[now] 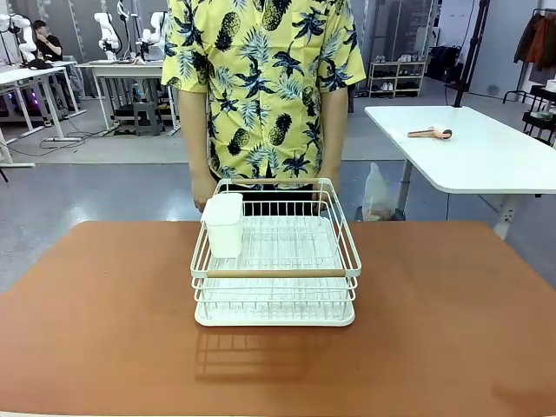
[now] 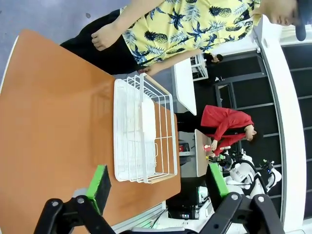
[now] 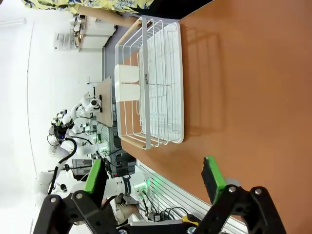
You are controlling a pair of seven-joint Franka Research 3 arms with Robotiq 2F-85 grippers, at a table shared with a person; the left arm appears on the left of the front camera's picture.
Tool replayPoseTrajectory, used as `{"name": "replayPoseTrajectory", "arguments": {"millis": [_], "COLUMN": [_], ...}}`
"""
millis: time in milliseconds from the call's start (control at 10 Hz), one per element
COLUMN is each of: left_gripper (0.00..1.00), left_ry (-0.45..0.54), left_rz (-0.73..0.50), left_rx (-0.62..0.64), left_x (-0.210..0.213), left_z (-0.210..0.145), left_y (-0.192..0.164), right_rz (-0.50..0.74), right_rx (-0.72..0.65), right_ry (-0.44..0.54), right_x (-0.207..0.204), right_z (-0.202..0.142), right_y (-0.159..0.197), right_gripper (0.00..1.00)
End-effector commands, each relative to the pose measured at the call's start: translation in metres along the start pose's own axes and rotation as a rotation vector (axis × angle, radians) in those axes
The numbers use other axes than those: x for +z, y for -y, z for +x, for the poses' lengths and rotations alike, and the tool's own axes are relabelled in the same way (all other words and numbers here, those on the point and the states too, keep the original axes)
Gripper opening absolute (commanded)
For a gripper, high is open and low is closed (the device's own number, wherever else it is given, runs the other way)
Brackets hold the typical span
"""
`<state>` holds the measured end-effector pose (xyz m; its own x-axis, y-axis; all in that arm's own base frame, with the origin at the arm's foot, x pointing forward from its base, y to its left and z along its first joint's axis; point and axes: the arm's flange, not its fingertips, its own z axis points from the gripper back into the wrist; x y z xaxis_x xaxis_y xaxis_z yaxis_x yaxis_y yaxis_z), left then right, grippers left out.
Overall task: Clean the table.
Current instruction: Pick up the Lint Roller when the human hands it over.
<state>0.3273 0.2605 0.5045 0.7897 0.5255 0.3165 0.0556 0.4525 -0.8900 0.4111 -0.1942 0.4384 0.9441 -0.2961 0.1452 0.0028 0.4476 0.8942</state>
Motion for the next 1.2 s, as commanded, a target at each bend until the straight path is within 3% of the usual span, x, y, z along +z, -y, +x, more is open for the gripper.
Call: {"name": "replayPoseTrajectory", "arguments": {"millis": [0, 300, 500, 600, 1100], "left_gripper": [1.0, 1.0, 1.0, 1.0, 1.0], "left_ry": [0.012, 0.015, 0.066, 0.018, 0.018], "left_rz": [0.025, 0.046, 0.073, 0.026, 0.026], "left_rx": [0.036, 0.033, -0.006, 0.017, 0.017], "left_x": [0.003, 0.007, -0.008, 0.006, 0.006], "left_z": [-0.005, -0.007, -0.004, -0.001, -0.001], "left_y": [0.003, 0.005, 0.007, 0.0, 0.0], "right_rz": [0.009, 0.004, 0.002, 0.002, 0.002], "right_rx": [0.017, -0.032, -0.047, -0.047, -0.047], "right_ry": [0.047, 0.089, 0.079, 0.079, 0.079], "right_x": [0.018, 0.029, 0.033, 0.033, 0.033], "right_z": [-0.014, -0.03, -0.018, -0.018, -0.018], "right_y": [0.005, 0.019, 0.019, 0.019, 0.019], "right_gripper": [1.0, 1.0, 1.0, 1.0, 1.0]}}
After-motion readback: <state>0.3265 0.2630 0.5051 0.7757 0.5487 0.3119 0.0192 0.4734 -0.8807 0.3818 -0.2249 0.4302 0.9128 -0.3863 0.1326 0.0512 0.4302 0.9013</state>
